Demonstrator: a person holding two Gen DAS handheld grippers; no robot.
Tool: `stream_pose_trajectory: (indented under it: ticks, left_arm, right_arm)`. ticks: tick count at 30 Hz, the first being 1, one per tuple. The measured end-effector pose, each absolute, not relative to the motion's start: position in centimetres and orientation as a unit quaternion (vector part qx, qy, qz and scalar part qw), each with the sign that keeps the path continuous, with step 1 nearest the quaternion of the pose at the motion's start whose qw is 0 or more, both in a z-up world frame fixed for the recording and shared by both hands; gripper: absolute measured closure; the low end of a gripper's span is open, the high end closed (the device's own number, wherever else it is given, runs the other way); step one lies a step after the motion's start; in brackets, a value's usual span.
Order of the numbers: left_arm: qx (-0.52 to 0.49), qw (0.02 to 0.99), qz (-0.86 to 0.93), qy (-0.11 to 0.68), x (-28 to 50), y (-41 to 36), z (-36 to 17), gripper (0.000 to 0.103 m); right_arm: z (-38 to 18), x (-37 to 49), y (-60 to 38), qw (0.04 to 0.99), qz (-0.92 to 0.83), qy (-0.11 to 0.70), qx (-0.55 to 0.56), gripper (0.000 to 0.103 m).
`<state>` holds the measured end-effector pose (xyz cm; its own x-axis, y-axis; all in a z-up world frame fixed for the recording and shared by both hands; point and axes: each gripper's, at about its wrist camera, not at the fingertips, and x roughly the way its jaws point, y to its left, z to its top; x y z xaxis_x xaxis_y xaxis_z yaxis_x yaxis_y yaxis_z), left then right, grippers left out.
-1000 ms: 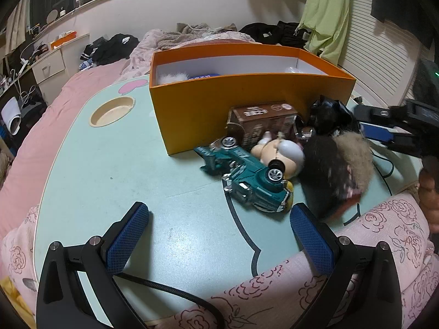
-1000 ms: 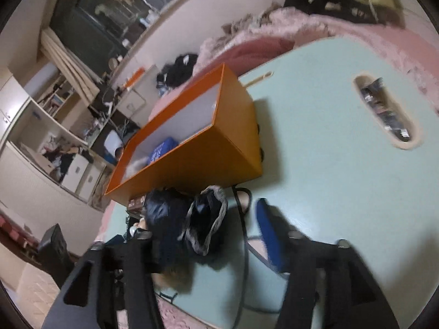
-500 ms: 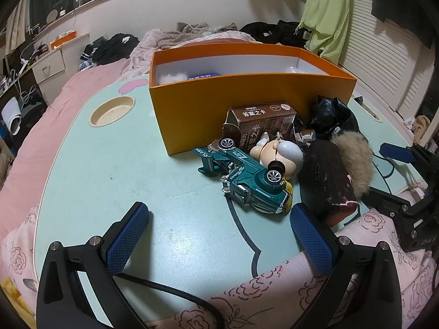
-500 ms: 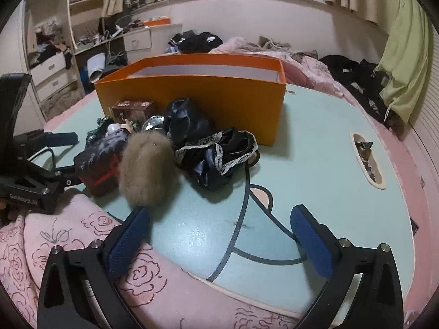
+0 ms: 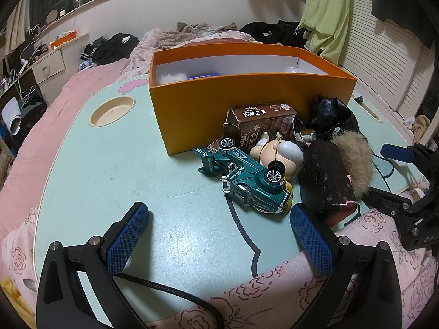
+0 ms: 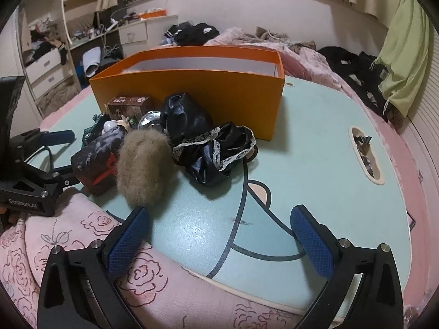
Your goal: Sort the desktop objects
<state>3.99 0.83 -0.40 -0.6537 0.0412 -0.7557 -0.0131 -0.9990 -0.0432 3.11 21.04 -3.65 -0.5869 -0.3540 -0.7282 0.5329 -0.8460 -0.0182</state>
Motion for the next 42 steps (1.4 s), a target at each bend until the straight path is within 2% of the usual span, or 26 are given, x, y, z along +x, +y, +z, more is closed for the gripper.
stream_pose_trajectory:
  ticks: [7, 12, 15, 18, 20, 22, 26, 31, 33, 35, 38, 42]
  left_arm:
    - [-0.418, 0.014, 0.908, -0.039, 4.3, 0.0, 0.0, 0.0]
    - [-0.347, 0.002, 0.936, -0.058, 4.6, -1.5, 4.9, 0.001]
    - [-0.323, 0.04, 0.945, -0.04, 2.4, 0.1, 9.2, 0.009]
    - [-0.338, 0.107, 0.934, -0.032, -1.7, 3.0, 11.9, 0.026]
    - [-0.379, 0.135, 0.915, -0.039, -5.7, 4.8, 12.1, 0.053]
    - [-0.427, 0.145, 0.891, -0.054, -9.0, 6.1, 11.1, 0.065]
    - [-0.525, 0.147, 0.824, -0.151, -15.1, 6.8, 6.4, 0.066]
    - [-0.538, 0.099, 0.819, -0.172, -17.3, 7.0, 3.3, 0.066]
    - [-0.53, 0.108, 0.817, -0.201, -17.5, 6.6, 3.0, 0.07]
    - [-0.519, 0.121, 0.82, -0.21, -17.6, 6.5, 3.2, 0.086]
    - [-0.511, 0.125, 0.83, -0.186, -17.4, 6.7, 3.6, 0.088]
    - [-0.471, 0.16, 0.839, -0.22, -14.8, 4.3, 6.1, 0.088]
  right_arm:
    - [-3.7, 3.2, 21.3, 0.265, -0.885, 0.114, 0.364, 0.0]
    - [-3.6, 3.2, 21.2, 0.267, -0.886, 0.112, 0.362, 0.0]
    - [-3.6, 3.2, 21.2, 0.267, -0.887, 0.111, 0.361, 0.0]
    - [-3.6, 3.2, 21.2, 0.267, -0.887, 0.111, 0.361, 0.0]
    - [-3.6, 3.2, 21.2, 0.266, -0.887, 0.11, 0.361, 0.0]
    - [-3.5, 3.2, 21.1, 0.267, -0.887, 0.11, 0.36, 0.0]
    - [-3.5, 3.4, 21.1, 0.268, -0.888, 0.108, 0.359, 0.0]
    - [-3.6, 3.4, 21.2, 0.269, -0.888, 0.107, 0.357, 0.0]
    - [-3.6, 3.5, 21.2, 0.269, -0.888, 0.106, 0.356, 0.0]
    - [-3.6, 3.6, 21.2, 0.27, -0.888, 0.106, 0.356, 0.0]
    - [-3.6, 3.6, 21.1, 0.27, -0.888, 0.105, 0.356, 0.0]
    - [-3.6, 3.6, 21.1, 0.27, -0.888, 0.105, 0.356, 0.0]
